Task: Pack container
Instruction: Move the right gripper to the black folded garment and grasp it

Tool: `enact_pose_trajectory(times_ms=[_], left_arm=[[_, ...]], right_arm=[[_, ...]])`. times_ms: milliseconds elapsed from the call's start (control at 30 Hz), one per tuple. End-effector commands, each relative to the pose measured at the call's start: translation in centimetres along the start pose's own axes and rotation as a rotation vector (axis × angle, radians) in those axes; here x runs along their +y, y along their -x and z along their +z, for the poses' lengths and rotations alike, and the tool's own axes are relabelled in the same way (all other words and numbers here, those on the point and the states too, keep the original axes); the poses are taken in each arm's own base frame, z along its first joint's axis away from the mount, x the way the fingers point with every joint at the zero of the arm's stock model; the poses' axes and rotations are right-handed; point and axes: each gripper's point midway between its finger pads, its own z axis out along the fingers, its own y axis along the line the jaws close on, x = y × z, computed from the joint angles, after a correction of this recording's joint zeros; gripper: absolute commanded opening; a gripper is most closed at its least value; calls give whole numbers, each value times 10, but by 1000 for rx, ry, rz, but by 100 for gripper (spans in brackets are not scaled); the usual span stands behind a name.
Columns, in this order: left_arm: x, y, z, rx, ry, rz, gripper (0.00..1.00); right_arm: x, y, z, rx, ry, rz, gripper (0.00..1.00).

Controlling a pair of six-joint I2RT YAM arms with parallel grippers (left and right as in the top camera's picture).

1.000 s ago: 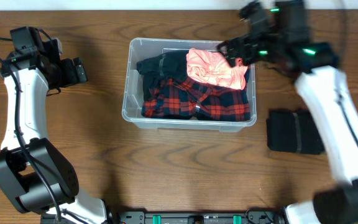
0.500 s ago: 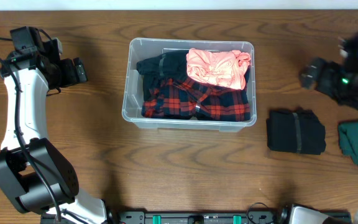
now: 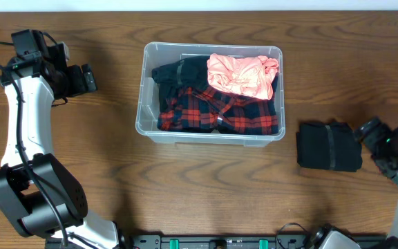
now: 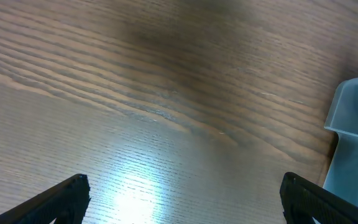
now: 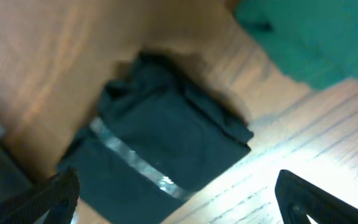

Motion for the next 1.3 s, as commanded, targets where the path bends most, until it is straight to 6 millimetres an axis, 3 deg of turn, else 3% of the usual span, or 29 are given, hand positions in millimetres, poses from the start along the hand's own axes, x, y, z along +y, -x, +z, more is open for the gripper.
enact_pose_trajectory(times_ms=[0,567,800,967,1133,1267], left_arm=[[-1,-1,3,7,-6,5,98],[-1,-1,3,7,-6,5,98],[-1,-1,3,8,-6,6,98],[-1,-1,3,8,-6,6,98],[-1,-1,3,8,-6,5,98],[-1,-1,3,8,-6,5,98]], right_arm=[[-6,-9,15,-3,14,-9,96],[-23,-9,74,-39,-13,-70,79],[-28,-19,91,25,-22,-61,49],[-29,-23,97,47,-27,-60,34],[-26,-22,98,41,-12,-64,1],[-11,-18,97,32,70,-84,1]])
